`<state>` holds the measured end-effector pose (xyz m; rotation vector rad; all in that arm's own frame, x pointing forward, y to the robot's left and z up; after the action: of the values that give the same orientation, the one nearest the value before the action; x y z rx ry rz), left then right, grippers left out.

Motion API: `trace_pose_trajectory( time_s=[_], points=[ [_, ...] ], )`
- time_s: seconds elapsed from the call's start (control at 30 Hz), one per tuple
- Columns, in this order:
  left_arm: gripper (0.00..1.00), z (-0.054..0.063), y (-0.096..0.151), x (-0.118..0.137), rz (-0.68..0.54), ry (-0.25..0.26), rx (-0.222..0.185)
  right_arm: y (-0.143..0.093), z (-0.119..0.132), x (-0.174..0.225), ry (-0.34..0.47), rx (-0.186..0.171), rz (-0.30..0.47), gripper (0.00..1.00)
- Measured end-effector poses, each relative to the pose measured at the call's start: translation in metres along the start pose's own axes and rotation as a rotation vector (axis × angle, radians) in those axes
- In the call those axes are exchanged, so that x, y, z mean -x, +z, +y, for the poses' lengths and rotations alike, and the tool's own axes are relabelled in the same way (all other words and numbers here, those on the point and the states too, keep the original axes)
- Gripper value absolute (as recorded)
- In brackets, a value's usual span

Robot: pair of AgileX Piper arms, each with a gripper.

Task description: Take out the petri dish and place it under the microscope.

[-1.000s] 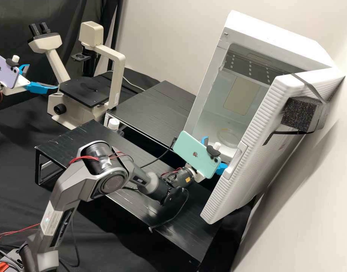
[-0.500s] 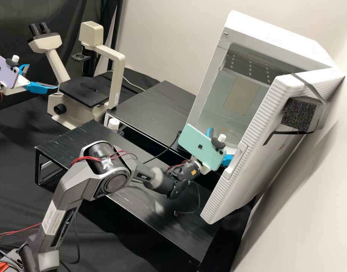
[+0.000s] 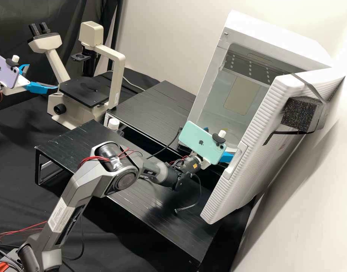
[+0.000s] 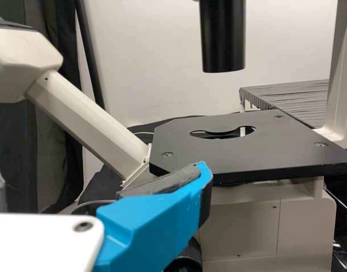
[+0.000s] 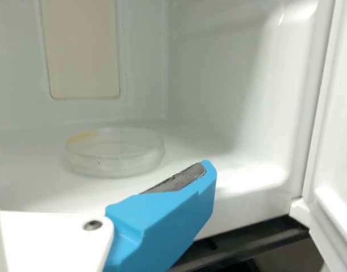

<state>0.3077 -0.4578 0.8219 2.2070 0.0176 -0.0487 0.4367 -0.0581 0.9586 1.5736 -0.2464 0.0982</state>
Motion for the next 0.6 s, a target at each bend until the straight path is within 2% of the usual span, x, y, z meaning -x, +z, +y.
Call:
trace_pose_trajectory(
  time_s=[0.2, 0.5, 0.6],
  points=[
    [1.0, 0.0, 0.0, 0.0, 0.0, 0.0, 0.0, -0.002, 0.003, -0.012, -0.01, 0.032, 0.008, 1.0],
    [1.0, 0.0, 0.0, 0.0, 0.0, 0.0, 0.0, -0.006, 0.003, -0.022, -0.035, 0.035, 0.0, 1.0],
    [1.0, 0.0, 0.0, 0.0, 0.0, 0.0, 0.0, -0.009, 0.004, -0.026, -0.047, 0.056, 0.001, 1.0]
  ],
)
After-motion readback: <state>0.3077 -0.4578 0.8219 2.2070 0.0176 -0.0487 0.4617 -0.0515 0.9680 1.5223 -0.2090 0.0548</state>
